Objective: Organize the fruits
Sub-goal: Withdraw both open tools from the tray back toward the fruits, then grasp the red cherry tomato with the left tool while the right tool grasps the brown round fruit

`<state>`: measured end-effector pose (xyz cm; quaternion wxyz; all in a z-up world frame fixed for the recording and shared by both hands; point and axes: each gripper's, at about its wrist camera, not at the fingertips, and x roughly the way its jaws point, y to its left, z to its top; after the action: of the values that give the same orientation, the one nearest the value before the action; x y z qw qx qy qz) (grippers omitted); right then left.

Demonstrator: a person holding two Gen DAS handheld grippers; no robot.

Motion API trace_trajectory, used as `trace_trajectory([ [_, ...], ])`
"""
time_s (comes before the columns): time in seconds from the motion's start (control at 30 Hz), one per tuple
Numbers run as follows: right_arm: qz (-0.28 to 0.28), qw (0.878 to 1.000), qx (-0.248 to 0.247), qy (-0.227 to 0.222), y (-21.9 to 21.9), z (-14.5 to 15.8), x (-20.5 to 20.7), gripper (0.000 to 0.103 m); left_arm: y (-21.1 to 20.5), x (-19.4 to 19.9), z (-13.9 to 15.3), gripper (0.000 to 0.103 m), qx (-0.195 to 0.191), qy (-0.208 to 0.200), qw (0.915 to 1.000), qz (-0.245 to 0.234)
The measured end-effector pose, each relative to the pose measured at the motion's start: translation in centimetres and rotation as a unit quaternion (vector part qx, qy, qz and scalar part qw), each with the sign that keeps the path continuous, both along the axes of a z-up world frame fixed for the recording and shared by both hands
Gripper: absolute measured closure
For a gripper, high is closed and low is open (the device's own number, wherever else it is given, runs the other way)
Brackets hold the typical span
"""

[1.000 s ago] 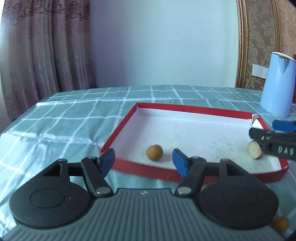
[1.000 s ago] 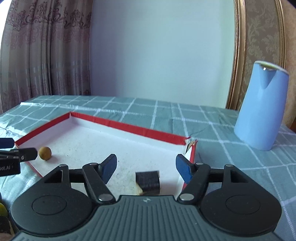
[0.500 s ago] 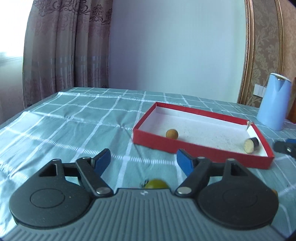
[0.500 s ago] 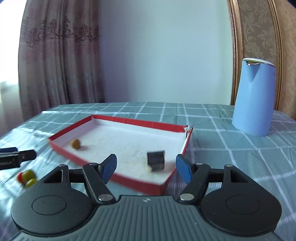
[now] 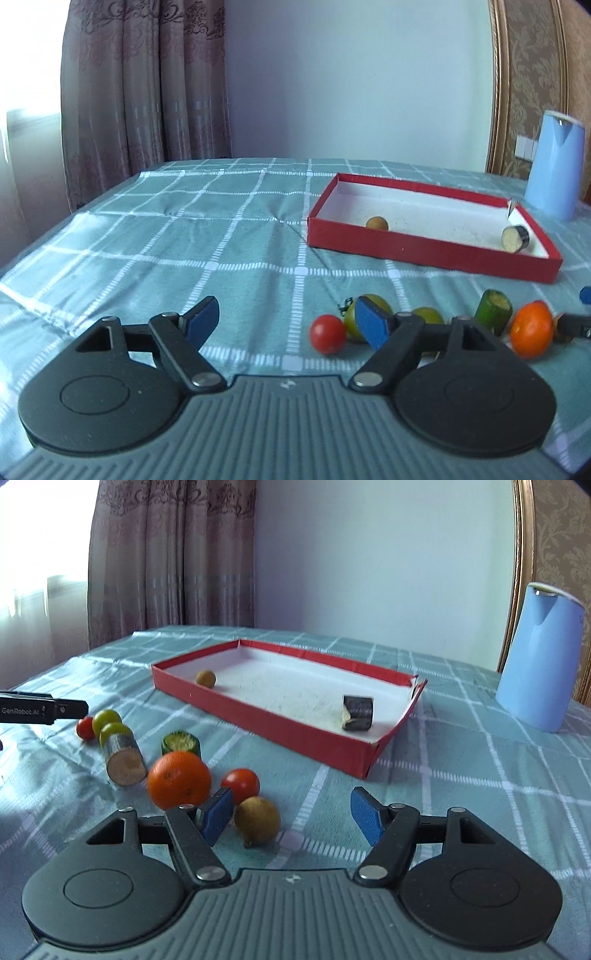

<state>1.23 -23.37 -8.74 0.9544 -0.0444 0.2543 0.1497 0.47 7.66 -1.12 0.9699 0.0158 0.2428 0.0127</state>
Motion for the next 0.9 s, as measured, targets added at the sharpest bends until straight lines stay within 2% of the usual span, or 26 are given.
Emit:
trace_trajectory([
  [0.13,0.005,1.0,0.013,0.011,-0.3,-0.2,0.3,0.035,-0.2,0.4,-0.1,0.024,0.033,0.008,0.9986,-0.041],
  [0.27,0.004,1.0,0.015,0.011,-0.4,-0.1,0.2,0.035,0.4,0.1,-0.2,0.025,0.035,0.014,0.9934,-0.108],
  [0.37,0.011,1.0,0.018,0.018,-0.3,-0.2,0.4,0.035,0.4,0.7,-0.4,0.024,0.041,0.029,0.9898,-0.133],
  [0.47,0.01,1.0,0.017,0.015,-0.3,-0.2,0.3,0.035,-0.2,1.6,-1.1,0.026,0.063,0.045,0.9866,-0.144],
  [0.53,0.011,1.0,0.018,0.017,-0.3,-0.3,0.3,0.035,-0.5,2.2,-1.6,0.036,0.068,0.06,0.9841,-0.153],
  [0.73,0.013,1.0,0.018,0.02,-0.3,-0.2,0.4,0.037,-0.6,2.9,-1.5,0.05,0.065,0.065,0.9804,-0.174],
  [0.8,0.016,1.0,0.016,0.019,-0.3,-0.2,0.4,0.039,-0.8,3.0,-1.4,0.066,0.057,0.069,0.9778,-0.189],
  [0.9,0.017,1.0,0.014,0.018,-0.1,-0.2,0.3,0.04,-1.2,2.7,-1.6,0.071,0.066,0.062,0.977,-0.193],
])
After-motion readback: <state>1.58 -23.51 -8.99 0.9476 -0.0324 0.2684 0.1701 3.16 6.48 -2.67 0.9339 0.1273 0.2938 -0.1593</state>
